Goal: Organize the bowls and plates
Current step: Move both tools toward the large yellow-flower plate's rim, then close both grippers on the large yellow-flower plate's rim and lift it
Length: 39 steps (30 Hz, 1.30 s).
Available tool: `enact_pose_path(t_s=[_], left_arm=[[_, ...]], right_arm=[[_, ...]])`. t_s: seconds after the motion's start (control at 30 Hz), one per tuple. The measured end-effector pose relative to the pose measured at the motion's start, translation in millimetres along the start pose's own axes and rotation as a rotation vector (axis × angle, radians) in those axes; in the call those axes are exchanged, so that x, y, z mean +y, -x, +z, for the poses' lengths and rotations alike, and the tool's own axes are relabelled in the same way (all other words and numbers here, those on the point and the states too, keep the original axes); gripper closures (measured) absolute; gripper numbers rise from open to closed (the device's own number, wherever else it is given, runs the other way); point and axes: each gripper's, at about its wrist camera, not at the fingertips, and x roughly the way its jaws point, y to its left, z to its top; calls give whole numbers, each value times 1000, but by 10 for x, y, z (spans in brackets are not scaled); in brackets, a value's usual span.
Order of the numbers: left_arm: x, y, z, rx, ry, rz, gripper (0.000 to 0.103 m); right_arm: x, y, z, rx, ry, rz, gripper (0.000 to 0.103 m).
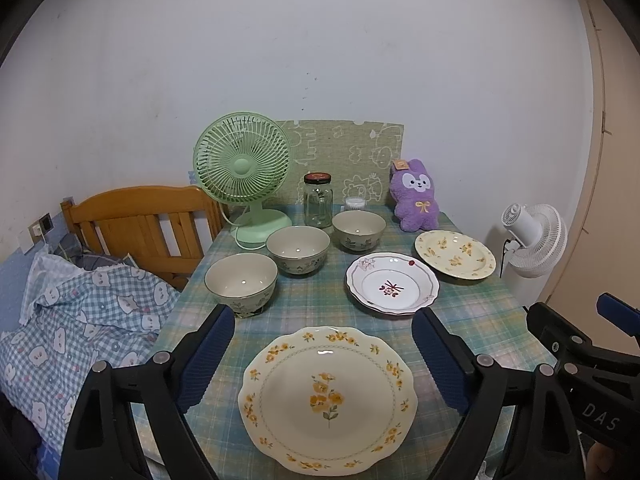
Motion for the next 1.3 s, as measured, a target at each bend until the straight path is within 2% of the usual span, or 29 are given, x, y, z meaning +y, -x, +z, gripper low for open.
enact_pose_path(t_s=[0.37,0.6,1.03,1.3], left_arm=[[109,-96,-7,14,-1,15,13],[255,-317,-76,63,-12,22,20],[503,-969,-493,251,-21,40,30],[629,-1345,-754,358,-8,40,33]], right_arm=[[173,-146,56,24,20,15,4],[383,-417,18,81,35,23,7],[780,-1131,-306,255,74,6,15],[932,-1557,-538,345,81,-6,20]])
